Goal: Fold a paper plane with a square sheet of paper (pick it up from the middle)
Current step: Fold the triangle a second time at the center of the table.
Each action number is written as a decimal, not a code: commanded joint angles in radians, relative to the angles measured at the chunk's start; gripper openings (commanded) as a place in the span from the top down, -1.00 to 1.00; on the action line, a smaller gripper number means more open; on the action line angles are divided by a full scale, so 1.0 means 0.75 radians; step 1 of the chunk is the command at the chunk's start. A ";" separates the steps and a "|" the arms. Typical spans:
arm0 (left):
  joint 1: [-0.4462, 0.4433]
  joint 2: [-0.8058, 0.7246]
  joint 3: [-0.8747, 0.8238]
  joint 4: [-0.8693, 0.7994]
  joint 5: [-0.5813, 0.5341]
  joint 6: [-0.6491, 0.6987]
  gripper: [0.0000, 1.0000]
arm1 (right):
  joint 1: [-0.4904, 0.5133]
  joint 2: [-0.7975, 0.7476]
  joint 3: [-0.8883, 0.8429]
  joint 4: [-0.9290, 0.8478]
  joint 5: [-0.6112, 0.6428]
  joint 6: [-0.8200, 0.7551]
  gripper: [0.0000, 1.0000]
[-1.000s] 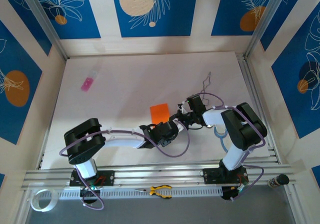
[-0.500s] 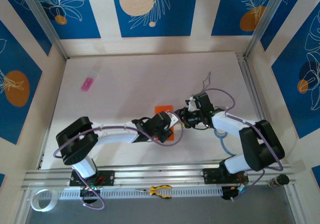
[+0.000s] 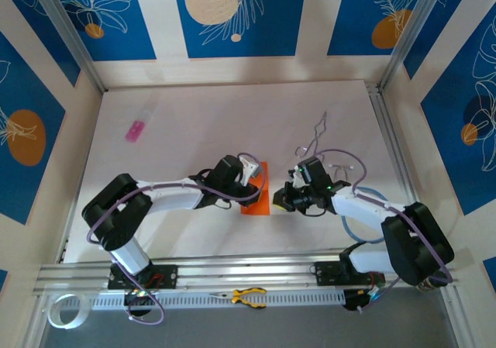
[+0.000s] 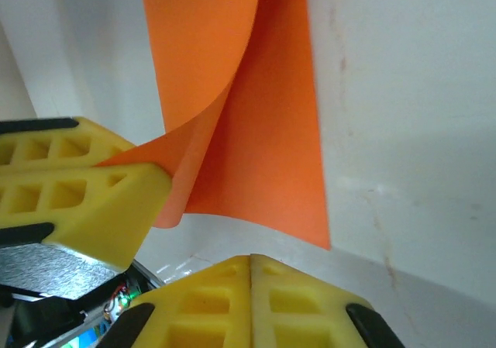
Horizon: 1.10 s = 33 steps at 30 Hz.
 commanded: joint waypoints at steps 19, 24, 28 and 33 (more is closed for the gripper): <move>0.039 0.066 -0.023 0.087 0.067 -0.125 1.00 | 0.114 0.365 0.154 -0.144 0.225 -0.085 1.00; 0.082 0.079 -0.030 0.093 0.068 -0.110 1.00 | 0.089 0.348 0.154 -0.163 0.216 -0.115 1.00; 0.110 0.102 -0.027 0.101 0.064 -0.088 1.00 | 0.079 0.368 0.172 -0.165 0.192 -0.136 1.00; 0.112 0.125 -0.024 0.092 0.029 -0.053 1.00 | 0.076 0.402 0.212 -0.187 0.182 -0.157 1.00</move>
